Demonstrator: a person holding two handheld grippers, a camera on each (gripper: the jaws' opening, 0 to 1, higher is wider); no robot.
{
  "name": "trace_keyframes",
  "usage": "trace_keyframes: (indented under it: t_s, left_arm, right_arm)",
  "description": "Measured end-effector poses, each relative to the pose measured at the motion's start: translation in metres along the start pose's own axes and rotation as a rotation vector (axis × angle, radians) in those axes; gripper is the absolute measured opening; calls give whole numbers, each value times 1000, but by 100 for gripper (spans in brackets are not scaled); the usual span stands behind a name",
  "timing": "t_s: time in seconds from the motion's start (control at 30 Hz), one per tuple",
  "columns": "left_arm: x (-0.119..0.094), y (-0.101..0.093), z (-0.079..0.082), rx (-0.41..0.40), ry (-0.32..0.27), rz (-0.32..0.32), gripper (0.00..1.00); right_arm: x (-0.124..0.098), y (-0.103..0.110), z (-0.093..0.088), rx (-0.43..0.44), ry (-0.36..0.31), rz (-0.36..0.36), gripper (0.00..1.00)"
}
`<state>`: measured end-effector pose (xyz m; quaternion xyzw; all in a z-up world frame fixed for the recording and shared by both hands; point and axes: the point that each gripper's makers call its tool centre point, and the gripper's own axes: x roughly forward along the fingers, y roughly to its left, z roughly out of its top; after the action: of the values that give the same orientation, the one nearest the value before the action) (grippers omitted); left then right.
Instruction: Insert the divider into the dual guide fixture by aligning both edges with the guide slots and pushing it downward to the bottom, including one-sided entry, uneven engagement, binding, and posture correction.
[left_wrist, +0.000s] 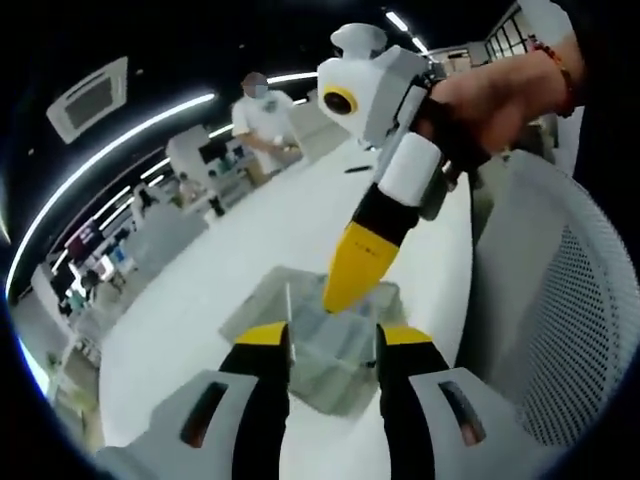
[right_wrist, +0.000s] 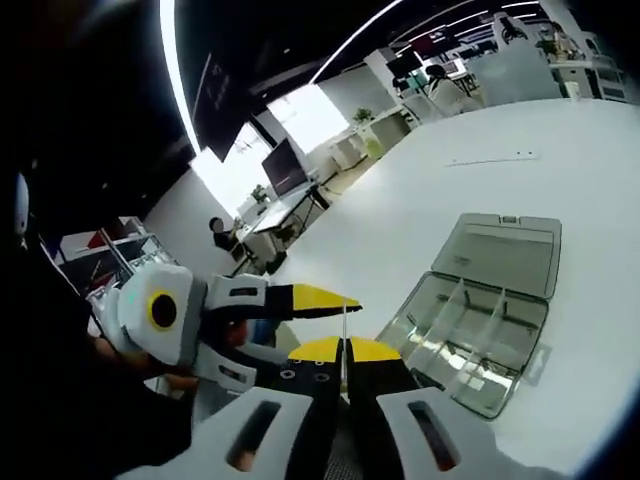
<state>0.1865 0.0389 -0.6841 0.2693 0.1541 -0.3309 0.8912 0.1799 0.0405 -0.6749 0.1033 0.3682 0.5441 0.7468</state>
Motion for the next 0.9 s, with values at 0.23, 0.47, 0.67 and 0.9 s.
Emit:
trace_keyframes:
  t_s: [0.23, 0.47, 0.67, 0.9]
  left_arm:
    - [0, 3, -3, -52, -1, 19, 33]
    - [-3, 10, -10, -124, -3, 34, 36]
    - [-6, 17, -14, -191, -12, 51, 37]
    - [-7, 26, -21, -275, -15, 80, 40]
  right_arm:
    - [4, 2, 1, -71, 45, -13, 0]
    - [8, 0, 8, -170, 75, -28, 0]
    - [12, -3, 15, -237, 105, -33, 0]
    - [19, -6, 18, -319, 154, -27, 0]
